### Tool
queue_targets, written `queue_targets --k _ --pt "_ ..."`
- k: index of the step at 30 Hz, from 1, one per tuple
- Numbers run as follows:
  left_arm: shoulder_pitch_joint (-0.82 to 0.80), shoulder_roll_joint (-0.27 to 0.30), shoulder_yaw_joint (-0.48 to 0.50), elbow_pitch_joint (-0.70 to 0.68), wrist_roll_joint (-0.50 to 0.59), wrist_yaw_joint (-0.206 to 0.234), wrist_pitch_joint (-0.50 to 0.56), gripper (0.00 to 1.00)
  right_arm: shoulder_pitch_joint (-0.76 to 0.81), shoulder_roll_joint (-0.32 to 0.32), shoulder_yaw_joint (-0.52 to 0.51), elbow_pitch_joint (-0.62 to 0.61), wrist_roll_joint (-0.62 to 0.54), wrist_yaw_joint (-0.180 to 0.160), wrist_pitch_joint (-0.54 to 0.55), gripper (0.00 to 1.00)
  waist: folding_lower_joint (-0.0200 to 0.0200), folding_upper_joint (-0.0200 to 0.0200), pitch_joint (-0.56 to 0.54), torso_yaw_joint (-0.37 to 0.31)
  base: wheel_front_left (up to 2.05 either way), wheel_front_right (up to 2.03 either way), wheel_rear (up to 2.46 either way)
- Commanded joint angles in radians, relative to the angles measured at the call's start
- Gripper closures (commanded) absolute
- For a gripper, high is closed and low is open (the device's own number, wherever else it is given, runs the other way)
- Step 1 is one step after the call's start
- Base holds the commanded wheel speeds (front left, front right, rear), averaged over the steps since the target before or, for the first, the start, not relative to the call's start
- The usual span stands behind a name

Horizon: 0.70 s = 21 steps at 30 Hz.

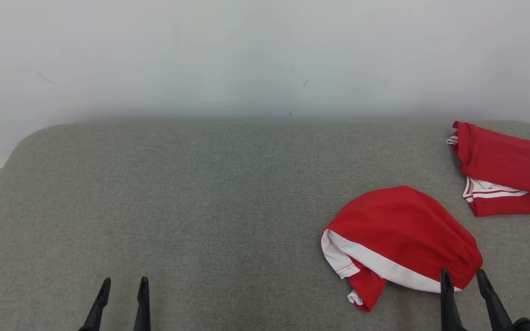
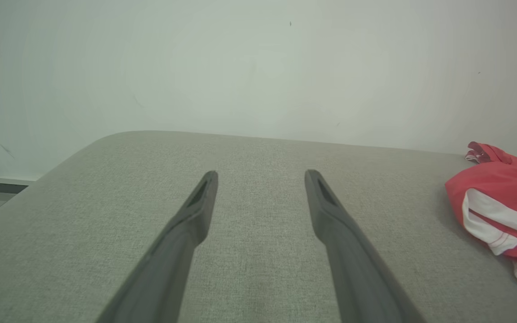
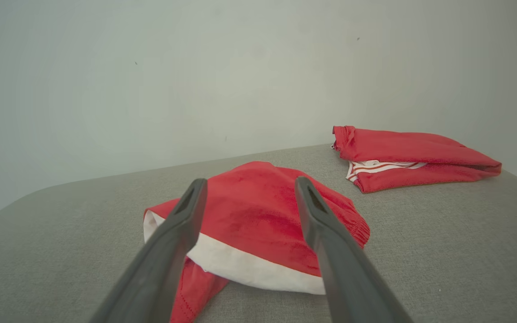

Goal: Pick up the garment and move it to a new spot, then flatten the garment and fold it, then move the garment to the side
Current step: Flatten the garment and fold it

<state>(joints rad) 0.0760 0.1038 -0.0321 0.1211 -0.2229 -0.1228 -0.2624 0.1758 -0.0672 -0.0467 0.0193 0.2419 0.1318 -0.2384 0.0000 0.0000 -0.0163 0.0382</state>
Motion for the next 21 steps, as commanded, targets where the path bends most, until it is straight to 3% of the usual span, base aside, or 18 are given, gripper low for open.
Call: queue_targets --k 1,10,21 --pt "-0.009 -0.001 -0.006 0.007 0.004 0.001 -0.003 0.0 0.003 0.005 0.011 -0.003 0.001 -0.002 -0.005 0.0 0.0 0.0 0.008 -0.014 0.0 0.0 0.0" --pt "-0.141 -0.006 -0.097 0.059 -0.008 -0.007 0.005 0.0 -0.044 0.01 0.028 -0.002 -0.003 -0.002 0.0 0.0 0.0 0.0 0.056 -0.092 0.0 0.0 0.0" --pt "-0.373 -0.004 -0.309 0.205 -0.04 -0.008 0.04 0.0 -0.1 0.015 0.027 0.022 0.016 -0.002 -0.018 0.0 0.0 0.0 0.158 -0.241 0.0 0.0 0.0"
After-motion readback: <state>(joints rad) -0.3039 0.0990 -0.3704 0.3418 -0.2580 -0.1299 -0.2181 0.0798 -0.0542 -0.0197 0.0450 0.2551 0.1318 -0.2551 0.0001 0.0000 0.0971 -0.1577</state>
